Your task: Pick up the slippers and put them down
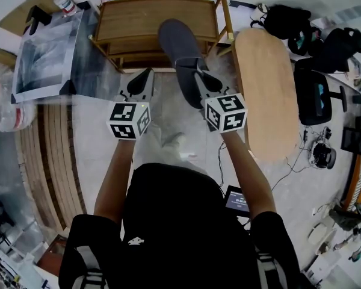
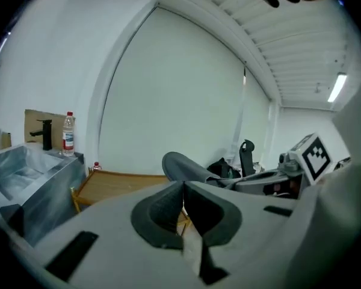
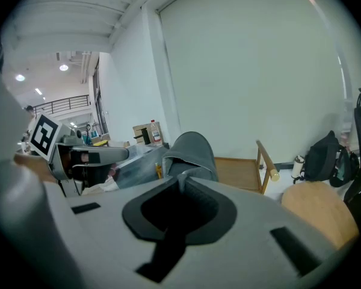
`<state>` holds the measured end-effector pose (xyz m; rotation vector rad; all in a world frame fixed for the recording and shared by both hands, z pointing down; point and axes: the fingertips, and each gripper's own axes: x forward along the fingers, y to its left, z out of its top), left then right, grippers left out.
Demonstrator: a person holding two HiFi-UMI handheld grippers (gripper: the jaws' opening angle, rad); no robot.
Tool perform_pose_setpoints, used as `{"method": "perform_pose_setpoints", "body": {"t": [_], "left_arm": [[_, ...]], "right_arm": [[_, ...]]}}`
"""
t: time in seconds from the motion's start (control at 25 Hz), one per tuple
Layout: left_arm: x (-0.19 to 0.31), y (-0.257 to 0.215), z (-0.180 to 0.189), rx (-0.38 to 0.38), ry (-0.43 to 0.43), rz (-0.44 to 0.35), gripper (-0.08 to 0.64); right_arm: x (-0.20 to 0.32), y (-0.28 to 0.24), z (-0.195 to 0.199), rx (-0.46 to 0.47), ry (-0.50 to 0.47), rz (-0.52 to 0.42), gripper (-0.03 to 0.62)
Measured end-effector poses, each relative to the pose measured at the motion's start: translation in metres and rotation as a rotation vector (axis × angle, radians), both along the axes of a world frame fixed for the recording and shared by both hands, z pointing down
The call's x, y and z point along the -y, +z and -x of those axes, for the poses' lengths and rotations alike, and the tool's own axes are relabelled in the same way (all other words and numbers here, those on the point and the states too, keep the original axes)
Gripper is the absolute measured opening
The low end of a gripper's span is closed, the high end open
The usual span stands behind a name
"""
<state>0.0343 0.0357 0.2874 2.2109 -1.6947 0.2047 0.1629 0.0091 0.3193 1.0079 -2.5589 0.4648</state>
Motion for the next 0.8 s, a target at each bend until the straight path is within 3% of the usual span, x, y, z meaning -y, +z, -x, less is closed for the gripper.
{"method": "perform_pose_setpoints", "body": {"t": [0.8], "left_arm": [[-0.004,0.03,0.018,0.005,0.047,0.078,0.005]], "right_arm": [[-0.007,0.018,0.021,0.012,0.029,0.052,0.014]]}}
